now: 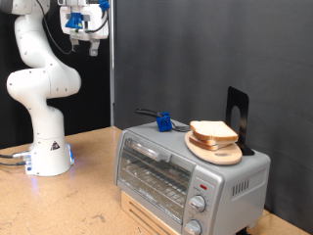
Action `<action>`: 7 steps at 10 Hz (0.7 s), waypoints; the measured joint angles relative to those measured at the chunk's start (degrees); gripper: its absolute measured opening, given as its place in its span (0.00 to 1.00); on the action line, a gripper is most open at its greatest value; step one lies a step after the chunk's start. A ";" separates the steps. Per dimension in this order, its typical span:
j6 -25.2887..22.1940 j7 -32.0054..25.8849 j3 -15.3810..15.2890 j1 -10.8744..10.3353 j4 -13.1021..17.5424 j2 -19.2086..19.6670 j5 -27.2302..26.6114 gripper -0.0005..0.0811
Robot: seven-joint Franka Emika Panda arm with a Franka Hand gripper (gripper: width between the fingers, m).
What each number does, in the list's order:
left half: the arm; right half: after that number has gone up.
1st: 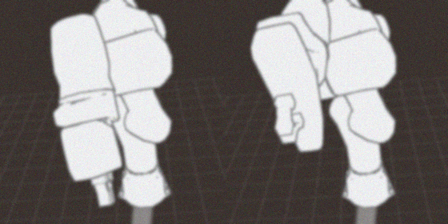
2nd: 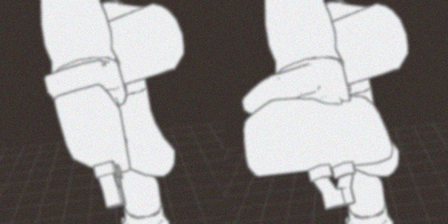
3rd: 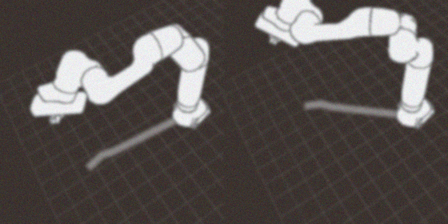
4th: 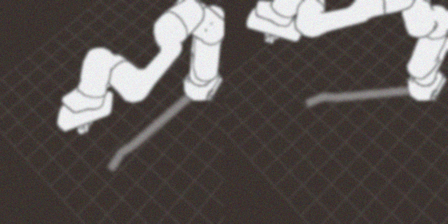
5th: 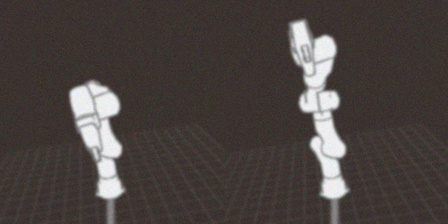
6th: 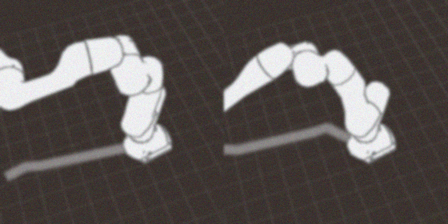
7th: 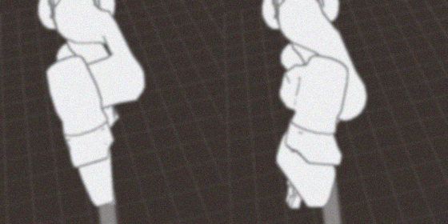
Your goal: Make a piece of toast with the oven
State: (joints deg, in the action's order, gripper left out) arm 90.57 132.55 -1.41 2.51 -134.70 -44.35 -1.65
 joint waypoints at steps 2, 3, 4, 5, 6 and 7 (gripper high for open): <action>0.00 -10.06 0.89 -0.99 0.01 -0.30 -0.28 1.00; 0.01 -17.10 1.94 -1.97 0.01 -0.85 0.44 1.00; 0.35 -24.28 2.99 -2.68 0.01 -1.34 1.81 1.00; 2.57 -31.04 4.08 -3.18 -0.23 -1.50 3.42 1.00; 4.82 -35.88 4.77 -4.21 -1.06 -1.59 4.36 1.00; 4.23 -33.73 4.65 -3.88 -1.03 -1.59 4.02 1.00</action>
State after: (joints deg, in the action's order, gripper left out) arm 94.80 98.82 3.23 -1.38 -135.73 -45.94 2.37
